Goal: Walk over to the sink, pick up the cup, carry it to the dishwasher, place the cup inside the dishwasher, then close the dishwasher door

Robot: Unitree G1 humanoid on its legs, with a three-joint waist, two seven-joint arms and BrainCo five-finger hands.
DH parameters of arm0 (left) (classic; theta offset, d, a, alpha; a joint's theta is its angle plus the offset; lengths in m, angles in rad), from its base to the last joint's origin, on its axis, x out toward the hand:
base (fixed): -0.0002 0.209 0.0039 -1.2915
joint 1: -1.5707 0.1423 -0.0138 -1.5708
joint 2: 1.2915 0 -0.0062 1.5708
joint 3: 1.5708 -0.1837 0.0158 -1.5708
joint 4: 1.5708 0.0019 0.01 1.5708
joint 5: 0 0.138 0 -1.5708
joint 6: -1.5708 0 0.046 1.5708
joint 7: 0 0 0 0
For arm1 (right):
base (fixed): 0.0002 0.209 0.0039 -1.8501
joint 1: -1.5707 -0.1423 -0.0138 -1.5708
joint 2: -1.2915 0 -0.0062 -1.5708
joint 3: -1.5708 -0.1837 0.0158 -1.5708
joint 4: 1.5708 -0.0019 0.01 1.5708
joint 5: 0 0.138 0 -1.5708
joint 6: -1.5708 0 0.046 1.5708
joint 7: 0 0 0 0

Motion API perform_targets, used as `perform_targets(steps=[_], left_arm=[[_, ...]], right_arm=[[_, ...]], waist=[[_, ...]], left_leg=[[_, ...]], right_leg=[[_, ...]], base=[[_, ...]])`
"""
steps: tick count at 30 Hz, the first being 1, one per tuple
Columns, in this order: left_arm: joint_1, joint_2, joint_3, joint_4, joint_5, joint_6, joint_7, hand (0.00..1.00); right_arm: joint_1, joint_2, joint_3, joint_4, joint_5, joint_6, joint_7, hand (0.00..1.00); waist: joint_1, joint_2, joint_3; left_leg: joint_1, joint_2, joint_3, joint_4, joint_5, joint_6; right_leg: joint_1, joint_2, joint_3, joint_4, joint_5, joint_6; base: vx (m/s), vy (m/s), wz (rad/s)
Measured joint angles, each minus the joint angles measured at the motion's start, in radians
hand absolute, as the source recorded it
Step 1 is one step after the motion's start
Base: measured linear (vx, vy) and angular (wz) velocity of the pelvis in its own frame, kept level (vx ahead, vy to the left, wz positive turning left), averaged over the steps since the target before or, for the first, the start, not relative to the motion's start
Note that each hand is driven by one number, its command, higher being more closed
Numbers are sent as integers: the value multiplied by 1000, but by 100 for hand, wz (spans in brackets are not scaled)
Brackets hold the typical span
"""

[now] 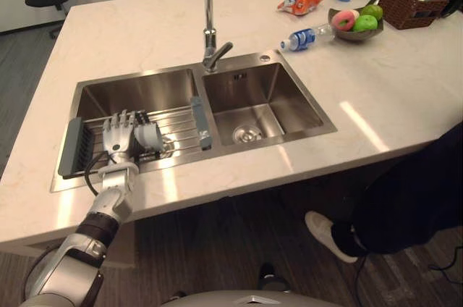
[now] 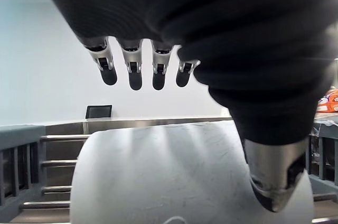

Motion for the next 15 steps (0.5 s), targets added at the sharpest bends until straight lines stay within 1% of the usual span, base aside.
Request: perform_targets(steps=[1,2,4,6,9,12,15], left_arm=[[-2,2,-2,6,9,-2,-3,0],[-2,7,-6,16,41,-16,-13,0],[-3,14,-17,20,68,-30,-30,0],[-15,23,-28,43,97,-44,-64,0],[-28,23,-28,64,96,-59,-84,0],[-41,23,-31,84,96,-66,-90,0],[-48,23,-45,91,97,-70,-93,0]], right_arm=[[0,0,0,-1,0,0,0,0],[0,-1,0,-6,1,0,0,0],[2,-1,2,-12,6,2,-1,0],[3,-1,2,-29,13,1,-1,0],[3,-4,5,-29,39,-1,11,0],[2,-10,40,-30,58,-2,19,0],[-1,-8,43,-30,60,-2,20,0]], waist=[[0,1,0],[0,4,2],[-2,7,4],[-8,13,5],[-10,20,7],[-10,22,7],[-8,24,6]], left_leg=[[0,0,0,0,0,0],[0,0,1,1,0,0],[0,1,1,1,-1,-1],[0,2,1,1,-2,-1],[0,4,2,1,-3,-3],[0,5,2,2,-3,-3],[0,5,2,6,-4,-3]], right_leg=[[0,0,0,0,0,0],[-1,0,2,-1,0,-1],[-2,0,3,-1,0,-1],[-2,1,3,-1,0,-1],[-2,2,4,0,-1,-1],[-1,3,4,1,0,-1],[-1,3,4,4,0,-1]], base=[[-55,0,-4],[-51,0,-3],[-38,2,-2],[0,0,0],[0,0,0],[0,0,0],[0,0,0]])
